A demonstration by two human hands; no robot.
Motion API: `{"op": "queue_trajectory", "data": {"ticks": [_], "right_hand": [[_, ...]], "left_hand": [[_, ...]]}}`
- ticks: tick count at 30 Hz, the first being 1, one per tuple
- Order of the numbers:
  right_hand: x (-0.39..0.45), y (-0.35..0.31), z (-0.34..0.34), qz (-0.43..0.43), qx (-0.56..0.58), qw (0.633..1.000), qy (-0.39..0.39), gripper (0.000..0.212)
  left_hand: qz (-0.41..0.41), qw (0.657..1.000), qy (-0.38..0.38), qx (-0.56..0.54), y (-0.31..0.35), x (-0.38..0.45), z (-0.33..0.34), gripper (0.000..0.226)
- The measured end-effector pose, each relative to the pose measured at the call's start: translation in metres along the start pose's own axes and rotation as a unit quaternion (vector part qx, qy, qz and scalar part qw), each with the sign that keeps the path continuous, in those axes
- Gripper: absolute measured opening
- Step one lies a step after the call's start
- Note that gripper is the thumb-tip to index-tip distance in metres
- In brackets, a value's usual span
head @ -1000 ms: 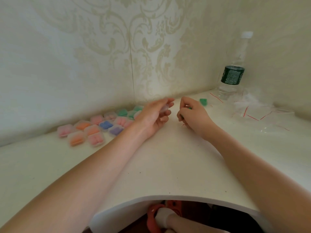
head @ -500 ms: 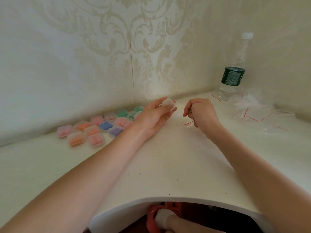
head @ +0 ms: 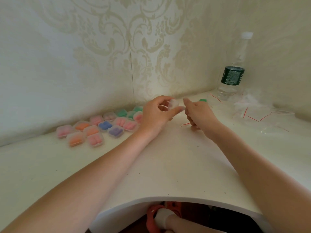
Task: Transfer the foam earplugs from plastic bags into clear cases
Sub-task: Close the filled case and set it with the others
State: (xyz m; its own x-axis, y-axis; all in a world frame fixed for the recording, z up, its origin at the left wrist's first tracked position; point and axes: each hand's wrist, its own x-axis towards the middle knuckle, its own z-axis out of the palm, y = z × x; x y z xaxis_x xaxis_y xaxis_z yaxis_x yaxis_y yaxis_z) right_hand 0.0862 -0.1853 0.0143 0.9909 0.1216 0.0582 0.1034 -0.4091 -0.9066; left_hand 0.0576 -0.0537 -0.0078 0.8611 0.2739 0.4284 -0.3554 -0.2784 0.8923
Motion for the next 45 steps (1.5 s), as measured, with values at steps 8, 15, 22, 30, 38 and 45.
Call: {"op": "queue_trajectory", "data": {"ticks": [8, 15, 22, 30, 38, 45], "right_hand": [[-0.013, -0.007, 0.007, -0.033, 0.019, 0.992, -0.123, 0.049], [-0.023, -0.014, 0.012, 0.025, 0.063, 0.980, -0.186, 0.050], [-0.022, -0.015, 0.012, -0.001, 0.035, 0.984, -0.174, 0.046], [-0.025, -0.017, 0.015, -0.033, 0.024, 0.982, -0.183, 0.034], [-0.027, -0.021, 0.014, -0.029, -0.003, 0.984, -0.174, 0.032], [-0.026, -0.022, 0.010, 0.006, 0.032, 0.978, -0.204, 0.030]], "left_hand": [[-0.044, 0.999, -0.010, -0.011, 0.005, -0.001, -0.004, 0.033], [0.004, 0.996, -0.033, 0.083, 0.005, -0.005, -0.001, 0.045], [0.118, 0.974, -0.031, 0.193, -0.002, -0.006, 0.003, 0.036], [0.078, 0.980, -0.009, 0.184, 0.006, -0.008, 0.005, 0.033], [0.087, 0.978, -0.001, 0.191, 0.002, -0.008, 0.006, 0.034], [0.099, 0.964, 0.000, 0.248, 0.000, -0.004, 0.007, 0.034]]}}
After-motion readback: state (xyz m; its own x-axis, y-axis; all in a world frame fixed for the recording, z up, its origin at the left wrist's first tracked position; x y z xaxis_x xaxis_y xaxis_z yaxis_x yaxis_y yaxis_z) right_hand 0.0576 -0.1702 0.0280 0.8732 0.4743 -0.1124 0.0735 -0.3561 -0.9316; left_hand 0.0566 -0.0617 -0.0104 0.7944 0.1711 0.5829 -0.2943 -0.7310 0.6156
